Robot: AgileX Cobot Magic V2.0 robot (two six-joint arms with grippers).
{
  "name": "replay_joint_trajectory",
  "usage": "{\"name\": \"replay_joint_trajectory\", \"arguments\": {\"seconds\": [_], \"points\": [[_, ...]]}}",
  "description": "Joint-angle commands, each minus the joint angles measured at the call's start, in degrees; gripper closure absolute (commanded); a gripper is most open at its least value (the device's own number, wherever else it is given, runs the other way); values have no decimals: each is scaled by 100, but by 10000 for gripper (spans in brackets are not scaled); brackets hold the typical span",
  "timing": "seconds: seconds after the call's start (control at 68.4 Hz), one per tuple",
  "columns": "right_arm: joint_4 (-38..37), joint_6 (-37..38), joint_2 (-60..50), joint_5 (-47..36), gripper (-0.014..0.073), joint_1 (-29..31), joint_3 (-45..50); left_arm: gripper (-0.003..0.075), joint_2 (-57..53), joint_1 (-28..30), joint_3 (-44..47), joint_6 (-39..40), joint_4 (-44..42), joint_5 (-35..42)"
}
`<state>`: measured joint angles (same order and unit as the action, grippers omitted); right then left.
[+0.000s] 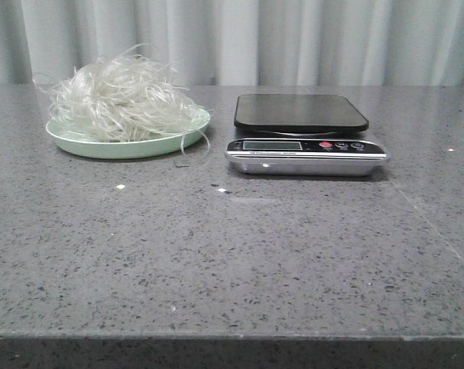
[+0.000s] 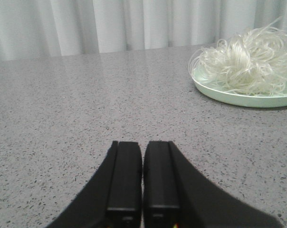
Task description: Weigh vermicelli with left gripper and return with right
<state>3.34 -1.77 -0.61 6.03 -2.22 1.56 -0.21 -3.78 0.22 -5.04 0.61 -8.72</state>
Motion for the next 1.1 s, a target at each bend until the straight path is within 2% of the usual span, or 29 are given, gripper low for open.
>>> {"name": "replay_joint_trajectory", "arguments": {"seconds": [0.0, 0.76, 0.98, 1.082], "points": [[-6, -1, -91, -450, 443, 9, -41, 584, -114, 20, 29, 58, 37, 438], [-6, -1, -91, -450, 443, 9, -41, 584, -114, 20, 29, 58, 37, 438], [-6, -1, -91, -516, 443, 9, -41, 584, -114, 20, 29, 58, 60, 765], [-6, -1, -91, -528, 443, 9, -41, 584, -114, 20, 29, 58, 60, 1225]]}}
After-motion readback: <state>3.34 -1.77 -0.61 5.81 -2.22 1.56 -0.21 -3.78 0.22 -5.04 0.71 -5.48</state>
